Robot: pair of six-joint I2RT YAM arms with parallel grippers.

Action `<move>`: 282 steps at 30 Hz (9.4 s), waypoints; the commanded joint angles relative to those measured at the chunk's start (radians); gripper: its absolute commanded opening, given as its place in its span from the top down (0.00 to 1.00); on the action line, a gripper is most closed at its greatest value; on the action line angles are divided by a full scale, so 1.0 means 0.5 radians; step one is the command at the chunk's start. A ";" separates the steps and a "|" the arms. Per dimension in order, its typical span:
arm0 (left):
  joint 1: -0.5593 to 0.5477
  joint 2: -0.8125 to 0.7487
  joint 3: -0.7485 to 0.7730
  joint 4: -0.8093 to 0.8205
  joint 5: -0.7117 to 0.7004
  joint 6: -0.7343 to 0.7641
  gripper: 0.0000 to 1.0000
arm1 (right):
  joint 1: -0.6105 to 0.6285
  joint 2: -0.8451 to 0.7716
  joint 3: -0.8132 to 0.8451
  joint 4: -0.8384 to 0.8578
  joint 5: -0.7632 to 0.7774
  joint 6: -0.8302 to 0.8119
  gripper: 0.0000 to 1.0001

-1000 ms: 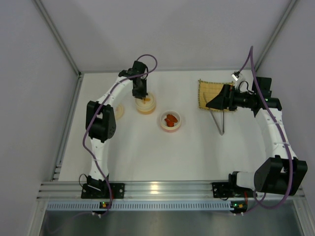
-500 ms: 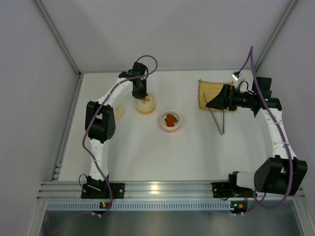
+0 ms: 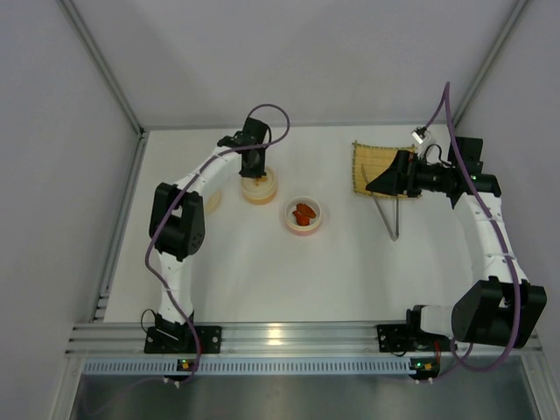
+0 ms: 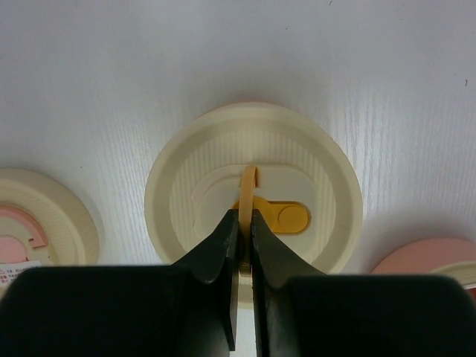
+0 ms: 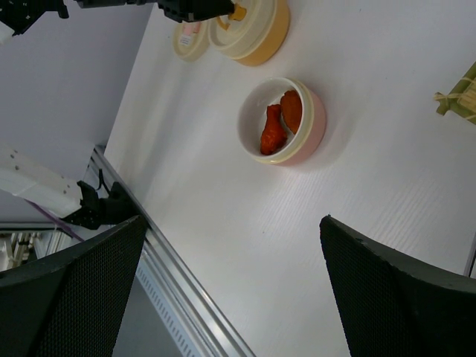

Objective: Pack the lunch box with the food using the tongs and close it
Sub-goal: Move the packing box to the center of the board, then close the box lid on the packing box.

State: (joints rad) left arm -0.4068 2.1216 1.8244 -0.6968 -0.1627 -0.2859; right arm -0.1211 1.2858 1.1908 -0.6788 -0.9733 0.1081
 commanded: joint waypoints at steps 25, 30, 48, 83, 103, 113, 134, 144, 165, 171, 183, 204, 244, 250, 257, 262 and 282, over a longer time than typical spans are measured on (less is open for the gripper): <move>-0.168 -0.822 -0.995 -0.254 0.503 0.879 1.00 | -0.015 -0.022 0.014 0.121 -0.087 0.002 0.01; -0.199 -0.914 -1.102 -0.150 0.415 0.903 1.00 | -0.015 -0.037 0.008 0.115 -0.084 -0.005 0.01; -0.257 -1.016 -1.004 -0.211 -0.067 0.093 1.00 | -0.015 -0.031 0.002 0.130 -0.078 0.005 0.01; -0.447 -0.850 -0.946 -0.266 -0.408 -0.324 1.00 | -0.015 -0.034 -0.031 0.152 -0.066 0.002 0.01; -0.536 -0.764 -0.854 -0.282 -0.451 -0.346 1.00 | -0.015 -0.034 -0.047 0.167 -0.060 0.011 0.01; -0.637 -0.764 -0.842 -0.282 -0.610 -0.290 1.00 | -0.015 -0.034 -0.056 0.164 -0.060 0.005 0.01; -0.530 -0.776 -0.912 -0.272 -0.472 -0.275 1.00 | -0.015 -0.047 -0.050 0.158 -0.066 0.008 0.01; -0.521 -0.786 -0.940 -0.257 -0.442 -0.263 1.00 | -0.015 -0.034 -0.044 0.161 -0.072 0.008 0.01; -0.521 -0.801 -1.020 -0.183 -0.356 -0.085 1.00 | -0.015 -0.034 -0.044 0.158 -0.072 0.005 0.01; -0.524 -0.807 -1.017 -0.159 -0.325 0.090 1.00 | -0.012 -0.037 -0.041 0.158 -0.075 0.002 0.01; -0.524 -0.923 -1.268 0.056 0.267 0.991 1.00 | -0.015 -0.022 -0.038 0.152 -0.075 -0.008 0.01; -0.426 -0.672 -1.698 0.344 0.451 2.188 1.00 | -0.015 -0.007 -0.007 0.100 -0.063 -0.063 0.01; -0.055 -0.672 -1.133 -0.064 0.687 2.244 0.47 | -0.015 -0.025 -0.001 0.112 -0.084 -0.029 0.01; -0.030 -0.690 -1.102 -0.046 0.712 2.171 0.47 | -0.015 -0.028 -0.007 0.115 -0.087 -0.023 0.01; -0.024 -0.791 -1.197 0.157 0.639 2.069 0.47 | -0.015 -0.028 -0.013 0.124 -0.090 -0.026 0.01; -0.027 -0.893 -1.329 0.310 0.534 2.026 0.47 | -0.015 -0.028 -0.016 0.127 -0.090 -0.023 0.01; -0.180 -1.249 -1.863 1.019 0.209 2.152 0.40 | -0.015 -0.031 -0.025 0.127 -0.090 -0.023 0.01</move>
State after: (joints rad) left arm -0.4931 1.5143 0.9348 -0.1883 -0.0551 0.7727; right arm -0.1219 1.2858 1.1648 -0.6582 -0.9962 0.1081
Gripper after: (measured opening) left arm 0.593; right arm 0.993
